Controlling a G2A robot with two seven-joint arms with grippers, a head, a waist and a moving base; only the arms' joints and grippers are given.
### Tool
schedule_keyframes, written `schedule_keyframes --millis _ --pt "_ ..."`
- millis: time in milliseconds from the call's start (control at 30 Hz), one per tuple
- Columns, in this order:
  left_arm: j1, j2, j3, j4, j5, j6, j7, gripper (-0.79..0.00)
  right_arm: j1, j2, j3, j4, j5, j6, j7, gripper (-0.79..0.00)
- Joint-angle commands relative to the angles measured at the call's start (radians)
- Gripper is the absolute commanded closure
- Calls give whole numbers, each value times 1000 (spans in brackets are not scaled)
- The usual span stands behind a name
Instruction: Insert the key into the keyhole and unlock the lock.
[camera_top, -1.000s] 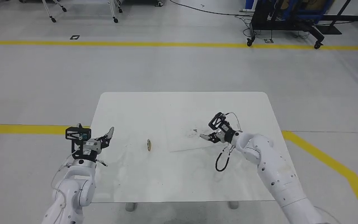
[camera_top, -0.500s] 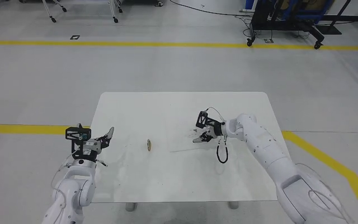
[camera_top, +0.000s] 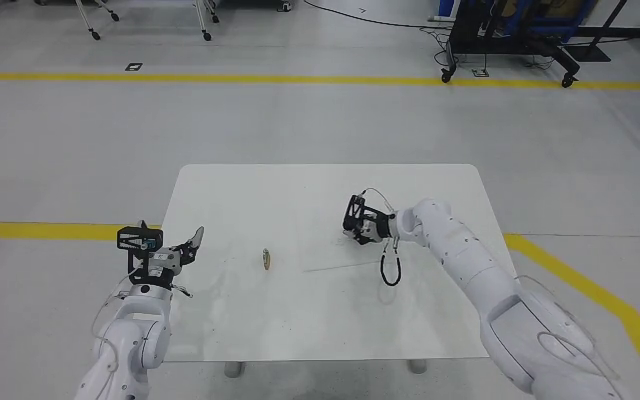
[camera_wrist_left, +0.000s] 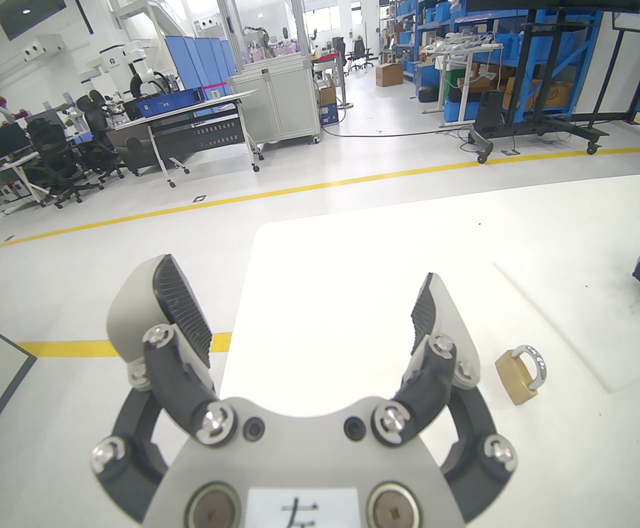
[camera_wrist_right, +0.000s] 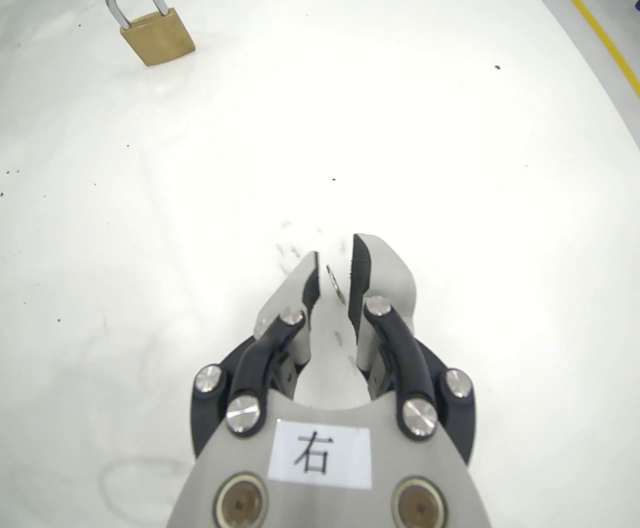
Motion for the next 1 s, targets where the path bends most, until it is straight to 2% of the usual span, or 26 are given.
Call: schedule_keyframes --millis 0,300,533,767,967 --pt "0 0 0 0 0 0 0 -785 2 -2 -5 11 -10 6 -18 0" --pt "0 0 0 0 0 0 0 -785 -28 12 -18 -11 -82 60 -136 0" --pt "0 0 0 0 0 0 0 -785 -90 48 4 -103 -145 155 -222 0" --pt "0 0 0 0 0 0 0 -785 -191 122 92 -306 -205 222 -256 0" --pt "0 0 0 0 0 0 0 -785 -347 197 223 -598 -245 221 -205 0"
